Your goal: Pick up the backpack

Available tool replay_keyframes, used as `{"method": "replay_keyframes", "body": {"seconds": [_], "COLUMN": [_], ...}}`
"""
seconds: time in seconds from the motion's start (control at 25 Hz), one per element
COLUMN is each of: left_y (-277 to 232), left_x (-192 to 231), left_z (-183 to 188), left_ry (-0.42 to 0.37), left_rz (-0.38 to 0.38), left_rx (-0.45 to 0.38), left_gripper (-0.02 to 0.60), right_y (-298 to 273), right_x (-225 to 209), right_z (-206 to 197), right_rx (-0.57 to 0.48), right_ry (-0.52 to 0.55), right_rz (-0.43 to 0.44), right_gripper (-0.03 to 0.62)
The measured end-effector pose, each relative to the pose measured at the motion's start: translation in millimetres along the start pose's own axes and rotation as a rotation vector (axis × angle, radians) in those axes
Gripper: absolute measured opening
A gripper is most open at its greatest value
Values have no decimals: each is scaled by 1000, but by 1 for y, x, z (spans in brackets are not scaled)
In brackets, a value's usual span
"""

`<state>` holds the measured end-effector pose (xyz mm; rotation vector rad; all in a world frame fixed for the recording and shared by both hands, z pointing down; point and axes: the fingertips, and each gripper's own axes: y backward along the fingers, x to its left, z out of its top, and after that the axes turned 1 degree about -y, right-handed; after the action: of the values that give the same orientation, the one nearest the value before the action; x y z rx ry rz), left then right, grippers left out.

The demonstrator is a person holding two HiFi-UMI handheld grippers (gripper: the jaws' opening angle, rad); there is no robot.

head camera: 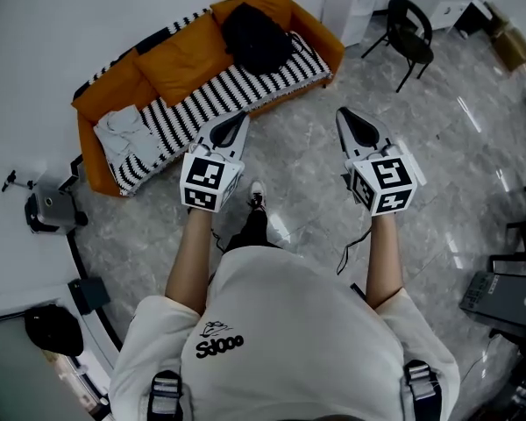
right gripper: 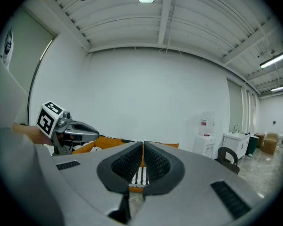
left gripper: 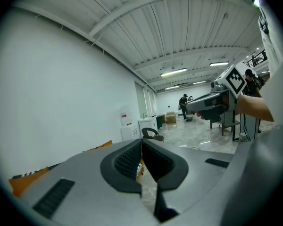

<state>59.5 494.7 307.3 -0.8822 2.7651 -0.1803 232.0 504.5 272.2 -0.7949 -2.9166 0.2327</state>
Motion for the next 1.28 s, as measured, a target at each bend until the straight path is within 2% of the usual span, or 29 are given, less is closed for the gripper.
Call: {"method": "replay_keyframes", "body": {"seconds": [0.2, 0.56, 0.92, 1.28], "left_y": [-60, -165, -231, -282], "left_x": [44, 152, 232, 291], "left_z": [-1, 4, -1, -14], "left_ry": [3, -11, 4, 26], "left_rz": [-13, -18, -27, -42], "left_rx": [-8, 15, 30, 40], "left_gripper": [21, 21, 21, 21], "right_y": [-61, -191, -292, -371], "right_x": [-32, -96, -115, -130], "right_z": [6, 36, 50, 52], "right_rx": [3, 7, 38, 70], "right_ry": [13, 4, 14, 20], "right_rz": [-12, -46, -28, -21], "right_gripper": [37, 37, 37, 37]}}
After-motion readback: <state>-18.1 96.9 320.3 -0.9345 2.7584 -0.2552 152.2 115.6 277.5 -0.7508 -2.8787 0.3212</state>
